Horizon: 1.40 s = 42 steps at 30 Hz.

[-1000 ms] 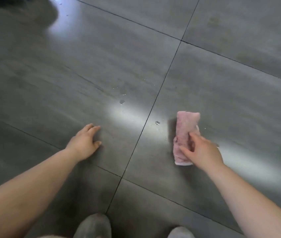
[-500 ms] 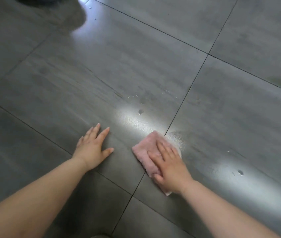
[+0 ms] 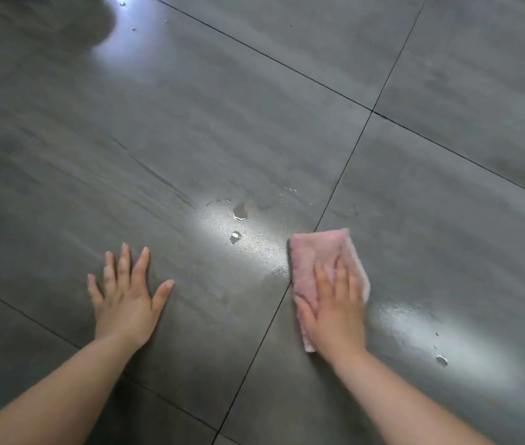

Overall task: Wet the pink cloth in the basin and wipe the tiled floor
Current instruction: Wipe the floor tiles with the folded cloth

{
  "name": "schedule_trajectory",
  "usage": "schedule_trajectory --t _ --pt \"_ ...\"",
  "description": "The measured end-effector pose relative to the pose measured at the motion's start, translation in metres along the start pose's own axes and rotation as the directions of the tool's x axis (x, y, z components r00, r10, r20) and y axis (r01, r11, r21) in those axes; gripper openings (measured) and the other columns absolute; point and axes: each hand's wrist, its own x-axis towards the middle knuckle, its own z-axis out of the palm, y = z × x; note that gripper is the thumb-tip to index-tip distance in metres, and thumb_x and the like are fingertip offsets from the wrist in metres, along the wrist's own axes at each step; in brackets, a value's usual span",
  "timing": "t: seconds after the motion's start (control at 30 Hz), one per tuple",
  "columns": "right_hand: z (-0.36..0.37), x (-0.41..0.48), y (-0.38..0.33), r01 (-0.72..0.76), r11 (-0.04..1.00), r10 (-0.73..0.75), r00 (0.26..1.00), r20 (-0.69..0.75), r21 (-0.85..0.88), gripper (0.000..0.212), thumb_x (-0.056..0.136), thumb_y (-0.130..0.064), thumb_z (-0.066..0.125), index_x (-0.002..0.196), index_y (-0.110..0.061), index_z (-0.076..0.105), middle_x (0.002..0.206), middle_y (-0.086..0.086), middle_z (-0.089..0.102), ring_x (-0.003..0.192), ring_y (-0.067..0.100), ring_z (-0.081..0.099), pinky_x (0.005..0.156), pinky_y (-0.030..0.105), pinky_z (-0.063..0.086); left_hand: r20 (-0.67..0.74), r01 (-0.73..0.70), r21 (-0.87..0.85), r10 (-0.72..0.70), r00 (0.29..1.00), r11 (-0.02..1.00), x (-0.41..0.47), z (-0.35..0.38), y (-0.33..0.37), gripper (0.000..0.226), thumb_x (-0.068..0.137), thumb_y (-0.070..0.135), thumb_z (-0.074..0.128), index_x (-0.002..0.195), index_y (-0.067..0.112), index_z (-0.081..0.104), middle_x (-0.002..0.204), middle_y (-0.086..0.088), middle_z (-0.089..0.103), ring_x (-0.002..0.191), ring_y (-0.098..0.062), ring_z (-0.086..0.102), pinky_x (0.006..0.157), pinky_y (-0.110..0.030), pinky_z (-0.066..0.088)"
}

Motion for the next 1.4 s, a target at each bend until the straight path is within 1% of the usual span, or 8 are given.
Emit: schedule_trajectory --t 0.2,0.43,0.6,0.77,0.9,1.07,1.3,1.4 --pt "0.007 0.043 -0.018 0.609 0.793 -0.609 0.791 0.05 0.011 0.043 0.083 -0.04 0.035 0.12 -0.019 0.044 0.125 0.015 0.058 0.118 0.032 0.046 0.097 0.04 0.043 -0.064 -0.016 -0.018 0.014 0.998 1.0 0.002 0.004 -0.002 0.071 0.083 0.054 0.034 0.143 0.018 0.021 0.157 -0.01 0.008 0.145 -0.026 -0.002 0.116 -0.047 -0.004" --pt "-0.025 0.092 0.004 -0.406 0.863 0.436 0.899 -0.035 0.301 0.057 0.094 -0.031 0.04 0.145 -0.013 0.019 0.156 0.015 0.005 0.144 0.032 0.004 0.116 0.039 0.002 -0.014 -0.003 0.011 0.003 1.0 1.0 0.004 0.003 -0.002 0.095 0.063 0.067 0.009 0.144 0.019 0.016 0.157 -0.008 0.001 0.145 -0.024 -0.008 0.115 -0.046 -0.008" --pt "0.016 0.049 -0.094 0.286 0.957 -0.28 0.954 -0.103 0.049 0.054 0.066 -0.034 0.034 0.116 -0.017 0.044 0.114 0.012 0.064 0.103 0.03 0.066 0.099 0.043 0.034 0.008 0.003 -0.005 -0.003 1.0 1.0 0.004 0.0 -0.001 0.102 0.055 0.068 0.001 0.144 0.02 0.014 0.157 -0.006 -0.001 0.145 -0.022 -0.01 0.115 -0.044 -0.009" --pt "0.005 0.088 -0.062 0.633 0.772 -0.635 0.77 0.052 0.051 0.041 0.089 -0.041 0.026 0.117 -0.019 0.047 0.119 0.017 0.065 0.114 0.032 0.053 0.084 0.049 0.052 0.1 0.012 -0.014 -0.01 0.995 1.0 0.007 -0.006 -0.005 0.082 0.077 0.067 0.021 0.145 0.023 0.006 0.157 -0.004 -0.011 0.143 -0.02 -0.019 0.115 -0.044 -0.013" --pt "-0.04 0.144 0.009 0.142 0.989 -0.141 0.99 -0.018 0.038 0.068 0.083 -0.047 0.028 0.139 -0.009 0.034 0.148 0.023 0.03 0.137 0.037 0.028 0.112 0.042 0.024 0.201 0.004 0.018 -0.007 0.98 1.0 0.008 -0.012 -0.005 0.075 0.089 0.047 0.038 0.144 0.024 -0.008 0.154 -0.003 -0.024 0.139 -0.02 -0.028 0.114 -0.045 -0.016" --pt "-0.047 0.162 -0.028 -0.418 0.89 0.396 0.906 0.148 0.184 0.066 0.096 -0.039 0.034 0.147 -0.015 -0.001 0.156 0.017 -0.008 0.144 0.033 -0.006 0.117 0.044 0.002 0.277 0.011 0.093 -0.037 0.96 0.996 0.009 -0.015 -0.002 0.075 0.091 0.05 0.031 0.142 0.024 -0.019 0.151 -0.004 -0.031 0.137 -0.022 -0.032 0.113 -0.047 -0.017" --pt "-0.01 0.116 -0.129 0.505 0.843 -0.533 0.831 0.158 0.184 0.061 0.088 -0.043 0.036 0.145 -0.023 0.023 0.157 0.009 0.006 0.145 0.025 0.002 0.116 0.034 -0.003 0.247 0.016 0.076 -0.034 0.968 0.997 0.009 -0.014 -0.003 0.075 0.088 0.058 0.025 0.142 0.026 -0.015 0.153 -0.002 -0.026 0.135 -0.014 -0.032 0.114 -0.045 -0.015" --pt "-0.023 0.146 -0.066 0.507 0.853 -0.517 0.854 0.063 0.128 0.084 0.07 -0.062 0.023 0.141 -0.018 0.032 0.155 0.013 0.018 0.143 0.03 0.016 0.116 0.036 0.009 0.268 0.004 0.06 -0.02 0.963 0.998 0.01 -0.014 -0.005 0.076 0.087 0.059 0.026 0.142 0.027 -0.015 0.153 -0.002 -0.027 0.13 -0.009 -0.035 0.113 -0.044 -0.018"
